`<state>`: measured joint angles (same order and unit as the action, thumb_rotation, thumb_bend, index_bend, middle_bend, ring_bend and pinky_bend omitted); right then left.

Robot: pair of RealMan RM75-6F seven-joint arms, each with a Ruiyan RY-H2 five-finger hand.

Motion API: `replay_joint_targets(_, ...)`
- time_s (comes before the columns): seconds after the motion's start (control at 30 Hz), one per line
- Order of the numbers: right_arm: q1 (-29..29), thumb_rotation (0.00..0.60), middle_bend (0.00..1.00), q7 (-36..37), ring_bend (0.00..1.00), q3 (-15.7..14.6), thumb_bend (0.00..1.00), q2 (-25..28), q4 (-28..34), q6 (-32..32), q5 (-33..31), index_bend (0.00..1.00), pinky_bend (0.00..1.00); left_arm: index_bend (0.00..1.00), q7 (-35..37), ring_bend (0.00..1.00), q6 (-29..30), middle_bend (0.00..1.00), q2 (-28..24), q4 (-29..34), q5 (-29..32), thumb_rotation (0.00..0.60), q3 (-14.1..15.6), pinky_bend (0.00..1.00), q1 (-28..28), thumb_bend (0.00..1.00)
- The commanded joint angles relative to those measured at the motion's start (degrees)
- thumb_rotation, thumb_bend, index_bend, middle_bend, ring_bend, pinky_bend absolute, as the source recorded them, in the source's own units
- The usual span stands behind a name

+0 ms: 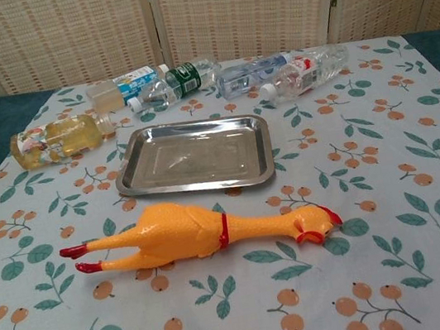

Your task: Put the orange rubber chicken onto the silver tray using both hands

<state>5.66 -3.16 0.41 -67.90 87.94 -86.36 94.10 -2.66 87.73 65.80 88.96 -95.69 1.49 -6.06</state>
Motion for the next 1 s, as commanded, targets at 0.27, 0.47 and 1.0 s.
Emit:
replay_joint_targets(0.27,0.8,0.600,0.00,1.8,0.00,-1.0,0.12,0.3,0.5,1.4,1.2,0.00,0.00,0.00,0.0,0.00,-0.9,0.00,0.0,0.3,0.1,0.600,0.3,0.05,-0.3,0.42)
replay_joint_targets(0.47,5.4,0.600,0.00,5.9,0.00,-3.0,0.12,-0.3,3.2,8.6,4.7,0.00,0.00,0.00,1.5,0.00,-2.4,0.00,-0.8,0.5,2.0,0.600,-0.2,0.05,-0.7,0.42)
replay_joint_targets(1.0,22.5,0.600,0.00,-3.3,0.00,3.0,0.12,-14.5,7.9,37.8,-12.2,0.08,0.01,0.00,-0.2,0.00,-6.7,0.00,-1.3,2.0,5.0,0.600,-0.2,0.05,-2.0,0.42)
